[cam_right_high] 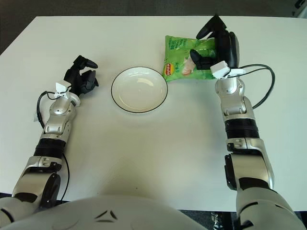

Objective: Put the snack into the plate.

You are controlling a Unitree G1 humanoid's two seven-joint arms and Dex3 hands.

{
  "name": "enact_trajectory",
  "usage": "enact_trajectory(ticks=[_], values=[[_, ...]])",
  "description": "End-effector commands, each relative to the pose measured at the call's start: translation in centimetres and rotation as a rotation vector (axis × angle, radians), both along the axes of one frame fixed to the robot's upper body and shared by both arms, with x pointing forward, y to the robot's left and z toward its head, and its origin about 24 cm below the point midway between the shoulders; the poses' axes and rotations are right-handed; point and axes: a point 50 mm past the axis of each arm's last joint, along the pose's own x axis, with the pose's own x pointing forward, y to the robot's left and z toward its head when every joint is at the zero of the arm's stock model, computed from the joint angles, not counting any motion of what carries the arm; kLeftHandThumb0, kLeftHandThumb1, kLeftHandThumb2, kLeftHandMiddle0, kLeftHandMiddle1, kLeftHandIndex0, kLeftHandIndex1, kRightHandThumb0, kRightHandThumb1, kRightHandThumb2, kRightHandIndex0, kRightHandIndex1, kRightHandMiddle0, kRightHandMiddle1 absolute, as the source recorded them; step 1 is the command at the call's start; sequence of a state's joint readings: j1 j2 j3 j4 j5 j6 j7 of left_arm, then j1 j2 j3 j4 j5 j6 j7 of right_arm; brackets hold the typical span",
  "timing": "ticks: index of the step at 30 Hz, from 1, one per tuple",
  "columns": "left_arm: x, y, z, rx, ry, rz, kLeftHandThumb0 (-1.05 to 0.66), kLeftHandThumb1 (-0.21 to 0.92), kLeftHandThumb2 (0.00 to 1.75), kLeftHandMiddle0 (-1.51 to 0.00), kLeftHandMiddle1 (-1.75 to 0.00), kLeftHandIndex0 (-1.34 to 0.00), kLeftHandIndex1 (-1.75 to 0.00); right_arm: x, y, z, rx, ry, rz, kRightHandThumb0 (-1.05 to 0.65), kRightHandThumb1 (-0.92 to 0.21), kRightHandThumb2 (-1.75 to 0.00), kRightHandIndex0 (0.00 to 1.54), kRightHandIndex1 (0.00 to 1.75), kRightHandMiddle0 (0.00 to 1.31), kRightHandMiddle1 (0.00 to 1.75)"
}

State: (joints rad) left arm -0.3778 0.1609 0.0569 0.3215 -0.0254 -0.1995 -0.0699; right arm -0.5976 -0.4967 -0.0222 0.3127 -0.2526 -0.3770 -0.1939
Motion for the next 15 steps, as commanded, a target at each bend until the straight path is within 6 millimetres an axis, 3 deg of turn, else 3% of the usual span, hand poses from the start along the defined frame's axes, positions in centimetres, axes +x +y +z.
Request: enact_trajectory(ticks=[1, 6, 15], values=[[-1.1, 0.2, -3.6, 0.013, 0.148, 0.023, -0.37, 0.77, 0.68, -0.81, -1.73, -0.34, -1.7, 0.1, 1.4, 1.8, 0.017, -0.023, 0.042, 0.21, -0.37, -1.24, 0.55, 1.74, 0.52, 1.75], [-1.1, 0.1, -3.6, 0.014, 0.148, 0.024, -0.37, 0.77, 0.68, -0.8, -1.73, -0.33, -1.71, 0.3, 3.1, 3.0, -0.019, -0.034, 0.079, 0.39, -0.44, -1.14, 0.51, 1.74, 0.62, 1.75], [-1.2, -0.1, -3.6, 0.012, 0.143, 0.024, -0.37, 0.77, 0.69, -0.79, -1.73, -0.33, -1.71, 0.9, 4.8, 4.7, -0.103, -0.1, 0.136, 0.42, -0.45, -1.13, 0.5, 1.75, 0.63, 1.75]])
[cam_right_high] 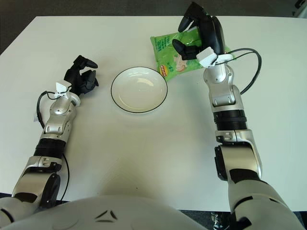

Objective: Put the snack into the plate.

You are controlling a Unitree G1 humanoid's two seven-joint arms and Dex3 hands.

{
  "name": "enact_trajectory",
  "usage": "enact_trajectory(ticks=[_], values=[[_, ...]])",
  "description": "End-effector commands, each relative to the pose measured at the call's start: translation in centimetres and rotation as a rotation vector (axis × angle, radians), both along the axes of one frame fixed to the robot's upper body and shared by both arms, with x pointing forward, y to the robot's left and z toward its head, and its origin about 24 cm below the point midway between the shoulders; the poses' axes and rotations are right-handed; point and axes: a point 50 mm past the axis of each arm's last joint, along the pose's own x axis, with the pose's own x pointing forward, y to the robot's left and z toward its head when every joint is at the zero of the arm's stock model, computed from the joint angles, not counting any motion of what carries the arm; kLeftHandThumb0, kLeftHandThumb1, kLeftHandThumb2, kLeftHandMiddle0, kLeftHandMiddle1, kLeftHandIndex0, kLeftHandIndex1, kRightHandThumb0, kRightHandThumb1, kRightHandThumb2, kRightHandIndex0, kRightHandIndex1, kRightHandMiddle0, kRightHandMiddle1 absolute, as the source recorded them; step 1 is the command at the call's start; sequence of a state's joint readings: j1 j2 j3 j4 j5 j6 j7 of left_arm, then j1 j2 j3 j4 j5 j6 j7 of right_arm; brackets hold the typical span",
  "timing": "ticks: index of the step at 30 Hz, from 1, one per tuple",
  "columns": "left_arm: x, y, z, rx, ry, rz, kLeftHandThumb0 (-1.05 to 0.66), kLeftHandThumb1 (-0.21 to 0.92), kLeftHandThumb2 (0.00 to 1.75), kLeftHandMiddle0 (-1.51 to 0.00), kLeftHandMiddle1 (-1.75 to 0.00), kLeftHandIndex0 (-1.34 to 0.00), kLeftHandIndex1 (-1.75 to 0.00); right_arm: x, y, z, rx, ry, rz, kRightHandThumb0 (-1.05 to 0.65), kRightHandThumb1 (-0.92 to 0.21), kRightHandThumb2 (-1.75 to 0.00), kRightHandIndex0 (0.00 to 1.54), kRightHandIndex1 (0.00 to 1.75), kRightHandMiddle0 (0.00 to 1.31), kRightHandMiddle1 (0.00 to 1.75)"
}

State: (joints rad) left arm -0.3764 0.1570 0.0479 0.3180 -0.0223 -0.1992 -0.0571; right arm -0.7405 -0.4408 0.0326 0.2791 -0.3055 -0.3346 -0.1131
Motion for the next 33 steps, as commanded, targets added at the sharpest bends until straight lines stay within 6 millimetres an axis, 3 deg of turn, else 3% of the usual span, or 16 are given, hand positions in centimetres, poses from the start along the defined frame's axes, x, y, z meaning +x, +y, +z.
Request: enact_trajectory(ticks=[1, 23, 33], values=[[-1.2, 0.1, -3.6, 0.012, 0.143, 0.021, -0.37, 0.77, 0.69, -0.79, -1.73, -0.33, -1.71, 0.1, 0.9, 1.3, -0.025, -0.052, 0.018, 0.42, -0.45, -1.13, 0.5, 1.75, 0.63, 1.75], [-1.3, -0.1, -3.6, 0.014, 0.128, 0.015, -0.37, 0.76, 0.69, -0.77, -1.71, -0.34, -1.7, -0.3, 3.0, 4.7, -0.083, -0.275, 0.02, 0.43, -0.45, -1.14, 0.5, 1.75, 0.64, 1.75], [-1.3, -0.2, -3.6, 0.014, 0.125, 0.012, -0.37, 0.77, 0.68, -0.77, -1.7, -0.34, -1.7, -0.4, 2.7, 4.7, -0.093, -0.283, -0.001, 0.43, -0.45, -1.14, 0.5, 1.75, 0.64, 1.75]])
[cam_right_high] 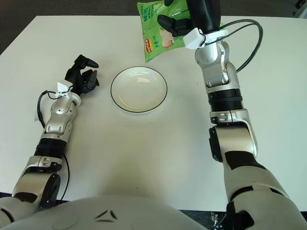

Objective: Put the snack into the plate.

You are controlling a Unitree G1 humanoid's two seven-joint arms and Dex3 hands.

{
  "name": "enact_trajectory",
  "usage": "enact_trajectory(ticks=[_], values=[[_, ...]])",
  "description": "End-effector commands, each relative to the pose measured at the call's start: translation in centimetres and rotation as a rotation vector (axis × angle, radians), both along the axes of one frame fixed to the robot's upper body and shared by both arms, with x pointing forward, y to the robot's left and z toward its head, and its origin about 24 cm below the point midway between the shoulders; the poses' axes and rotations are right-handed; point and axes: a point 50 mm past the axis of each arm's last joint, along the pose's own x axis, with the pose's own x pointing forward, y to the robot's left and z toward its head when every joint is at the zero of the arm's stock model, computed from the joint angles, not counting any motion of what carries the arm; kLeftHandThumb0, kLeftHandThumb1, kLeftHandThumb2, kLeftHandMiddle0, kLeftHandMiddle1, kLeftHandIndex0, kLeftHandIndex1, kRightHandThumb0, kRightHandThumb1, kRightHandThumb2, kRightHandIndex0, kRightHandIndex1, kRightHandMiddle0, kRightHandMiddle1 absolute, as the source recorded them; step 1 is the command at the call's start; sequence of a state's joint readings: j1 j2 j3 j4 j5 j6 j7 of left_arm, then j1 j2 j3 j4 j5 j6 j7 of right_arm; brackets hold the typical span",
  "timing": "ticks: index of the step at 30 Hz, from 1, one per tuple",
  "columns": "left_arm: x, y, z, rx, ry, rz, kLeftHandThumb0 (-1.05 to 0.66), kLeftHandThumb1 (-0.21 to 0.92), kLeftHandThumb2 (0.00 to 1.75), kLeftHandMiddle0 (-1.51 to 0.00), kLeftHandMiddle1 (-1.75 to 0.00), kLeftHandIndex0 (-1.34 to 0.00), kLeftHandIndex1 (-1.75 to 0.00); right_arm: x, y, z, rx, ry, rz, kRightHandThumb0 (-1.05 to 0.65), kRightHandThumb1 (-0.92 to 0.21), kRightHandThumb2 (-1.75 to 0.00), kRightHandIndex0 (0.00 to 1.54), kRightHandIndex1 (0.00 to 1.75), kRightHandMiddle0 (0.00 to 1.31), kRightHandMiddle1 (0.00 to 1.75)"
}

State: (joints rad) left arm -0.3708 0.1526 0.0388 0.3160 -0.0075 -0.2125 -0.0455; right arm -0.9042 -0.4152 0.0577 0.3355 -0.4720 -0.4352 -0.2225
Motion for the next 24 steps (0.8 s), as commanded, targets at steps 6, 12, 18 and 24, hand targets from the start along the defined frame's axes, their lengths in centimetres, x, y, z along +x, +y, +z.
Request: enact_trajectory(ticks=[6, 12, 18, 24], values=[[-1.2, 0.1, -3.5, 0.005, 0.132, 0.011, -0.37, 0.78, 0.65, -0.77, -1.7, -0.34, -1.69, -0.1, -1.9, -0.7, -0.023, -0.022, -0.058, 0.43, -0.45, -1.14, 0.5, 1.75, 0.64, 1.75], [-1.2, 0.3, -3.5, 0.007, 0.131, 0.01, -0.37, 0.79, 0.64, -0.77, -1.7, -0.34, -1.68, 0.2, -2.9, -1.1, -0.05, -0.029, -0.088, 0.43, -0.45, -1.14, 0.5, 1.75, 0.63, 1.75], [-1.2, 0.4, -3.5, 0.009, 0.132, 0.009, -0.37, 0.79, 0.64, -0.77, -1.7, -0.34, -1.68, 0.5, -2.8, -0.8, -0.051, -0.039, -0.088, 0.43, -0.45, -1.13, 0.5, 1.75, 0.63, 1.75], [-1.2, 0.4, -3.5, 0.013, 0.132, 0.01, -0.37, 0.79, 0.64, -0.77, -1.7, -0.34, -1.68, 0.4, -2.3, 0.1, -0.049, -0.056, -0.081, 0.42, -0.46, -1.13, 0.5, 1.75, 0.63, 1.75]])
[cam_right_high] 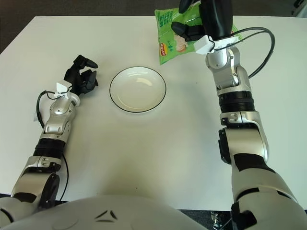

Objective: Put the snack into the plate.

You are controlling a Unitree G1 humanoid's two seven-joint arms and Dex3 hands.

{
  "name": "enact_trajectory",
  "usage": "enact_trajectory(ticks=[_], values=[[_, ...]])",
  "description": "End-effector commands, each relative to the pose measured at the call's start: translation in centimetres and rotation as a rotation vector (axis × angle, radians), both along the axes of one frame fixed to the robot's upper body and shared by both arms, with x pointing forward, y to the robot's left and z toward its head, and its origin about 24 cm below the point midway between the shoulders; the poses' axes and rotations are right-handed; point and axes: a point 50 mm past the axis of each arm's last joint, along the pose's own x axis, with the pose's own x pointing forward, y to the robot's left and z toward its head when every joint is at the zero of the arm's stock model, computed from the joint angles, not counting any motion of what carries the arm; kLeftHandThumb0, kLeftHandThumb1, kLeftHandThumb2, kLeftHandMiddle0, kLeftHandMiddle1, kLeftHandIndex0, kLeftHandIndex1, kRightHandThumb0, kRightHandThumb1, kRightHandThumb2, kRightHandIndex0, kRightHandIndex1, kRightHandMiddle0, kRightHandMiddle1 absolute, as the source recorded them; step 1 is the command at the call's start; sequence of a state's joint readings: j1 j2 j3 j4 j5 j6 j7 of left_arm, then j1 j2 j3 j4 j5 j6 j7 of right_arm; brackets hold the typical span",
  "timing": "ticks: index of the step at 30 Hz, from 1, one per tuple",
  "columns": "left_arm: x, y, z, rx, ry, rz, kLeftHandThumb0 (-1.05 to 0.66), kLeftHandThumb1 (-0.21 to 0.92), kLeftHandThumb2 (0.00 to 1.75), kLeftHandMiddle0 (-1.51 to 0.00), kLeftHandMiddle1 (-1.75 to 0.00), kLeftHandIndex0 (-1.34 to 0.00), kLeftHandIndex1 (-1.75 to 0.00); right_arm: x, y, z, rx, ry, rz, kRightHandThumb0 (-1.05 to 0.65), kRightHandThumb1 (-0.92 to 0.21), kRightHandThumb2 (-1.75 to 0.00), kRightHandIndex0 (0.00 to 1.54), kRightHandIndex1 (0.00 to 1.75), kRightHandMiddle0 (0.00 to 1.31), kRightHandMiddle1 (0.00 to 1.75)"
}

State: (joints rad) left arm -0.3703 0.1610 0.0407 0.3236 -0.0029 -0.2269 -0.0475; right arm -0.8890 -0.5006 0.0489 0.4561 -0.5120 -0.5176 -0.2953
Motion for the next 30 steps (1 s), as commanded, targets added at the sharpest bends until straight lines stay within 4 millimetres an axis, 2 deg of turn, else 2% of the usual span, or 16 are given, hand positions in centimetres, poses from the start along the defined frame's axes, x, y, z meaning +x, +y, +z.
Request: enact_trajectory(ticks=[1, 9, 25, 30], values=[[-1.1, 0.2, -3.5, 0.001, 0.14, 0.009, -0.37, 0.79, 0.63, -0.77, -1.7, -0.34, -1.68, -0.4, 0.7, 1.5, -0.009, -0.057, 0.018, 0.42, -0.46, -1.13, 0.5, 1.75, 0.63, 1.75], [-1.1, 0.0, -3.6, 0.02, 0.137, 0.013, -0.37, 0.79, 0.63, -0.77, -1.7, -0.35, -1.67, -1.1, 1.6, 2.2, 0.003, -0.064, 0.043, 0.42, -0.46, -1.12, 0.49, 1.75, 0.63, 1.75], [-1.0, -0.2, -3.6, 0.022, 0.136, 0.013, -0.37, 0.8, 0.62, -0.77, -1.7, -0.35, -1.67, -2.2, 2.1, 2.8, 0.063, -0.037, 0.121, 0.42, -0.46, -1.12, 0.49, 1.75, 0.63, 1.75], [-1.0, -0.2, -3.7, 0.025, 0.137, 0.013, -0.37, 0.8, 0.61, -0.76, -1.7, -0.35, -1.66, -2.8, 2.4, 2.9, 0.076, -0.001, 0.165, 0.42, -0.46, -1.12, 0.49, 1.75, 0.59, 1.75]])
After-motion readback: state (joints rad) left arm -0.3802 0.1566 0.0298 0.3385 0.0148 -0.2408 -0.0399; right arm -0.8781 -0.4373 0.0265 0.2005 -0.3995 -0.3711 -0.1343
